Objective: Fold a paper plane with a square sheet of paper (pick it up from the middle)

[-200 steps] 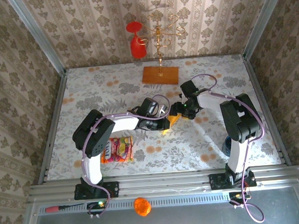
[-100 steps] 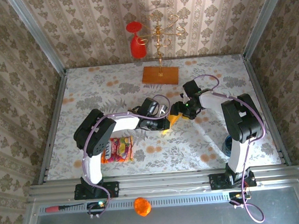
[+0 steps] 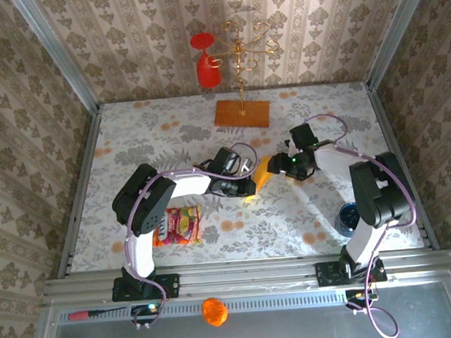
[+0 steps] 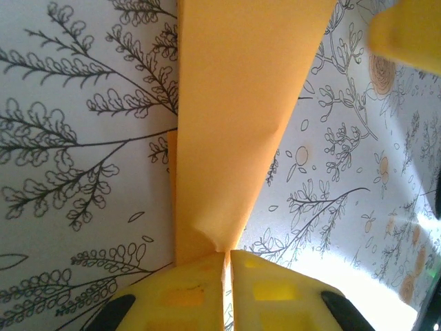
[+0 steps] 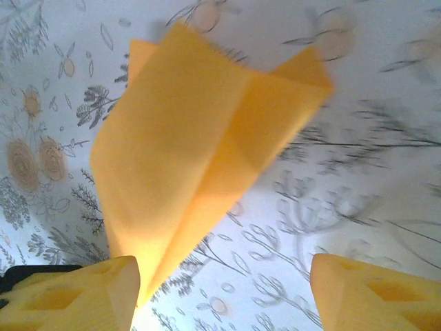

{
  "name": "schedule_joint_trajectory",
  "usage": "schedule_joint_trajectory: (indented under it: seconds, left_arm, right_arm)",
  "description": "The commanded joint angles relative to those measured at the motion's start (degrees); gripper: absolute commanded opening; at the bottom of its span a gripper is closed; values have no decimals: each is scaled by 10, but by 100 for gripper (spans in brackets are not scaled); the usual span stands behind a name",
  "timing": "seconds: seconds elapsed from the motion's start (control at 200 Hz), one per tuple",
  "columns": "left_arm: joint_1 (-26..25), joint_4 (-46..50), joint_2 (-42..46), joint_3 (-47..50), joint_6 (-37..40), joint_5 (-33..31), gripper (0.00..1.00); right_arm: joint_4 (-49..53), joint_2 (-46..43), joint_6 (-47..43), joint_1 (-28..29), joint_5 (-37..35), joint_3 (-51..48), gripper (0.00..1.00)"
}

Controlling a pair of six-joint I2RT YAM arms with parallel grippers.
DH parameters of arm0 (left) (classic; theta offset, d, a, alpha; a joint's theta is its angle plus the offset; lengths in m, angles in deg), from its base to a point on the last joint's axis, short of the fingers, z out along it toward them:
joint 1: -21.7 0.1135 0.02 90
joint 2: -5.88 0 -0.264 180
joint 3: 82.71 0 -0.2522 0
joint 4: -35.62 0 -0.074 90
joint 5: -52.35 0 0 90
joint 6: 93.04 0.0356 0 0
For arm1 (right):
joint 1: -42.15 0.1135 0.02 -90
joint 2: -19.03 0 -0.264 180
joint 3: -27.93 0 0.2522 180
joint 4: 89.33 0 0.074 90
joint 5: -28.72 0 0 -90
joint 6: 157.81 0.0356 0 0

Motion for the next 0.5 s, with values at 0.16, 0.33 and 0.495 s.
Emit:
schedule_joint_trajectory:
  seconds: [0.16,0.33,0.495]
  left_arm:
    - [2,34,-14,-3,8,-7,10]
    - [1,42,-14,-5,13,-12,9]
    - [1,42,-16,-4,12,-13,9]
  right_arm:
    - [-93,-57,29,7,69,-54,38]
    - [-127,-33,46,40,90,-47,28]
    - [-141,3,60,62,93,-28,20]
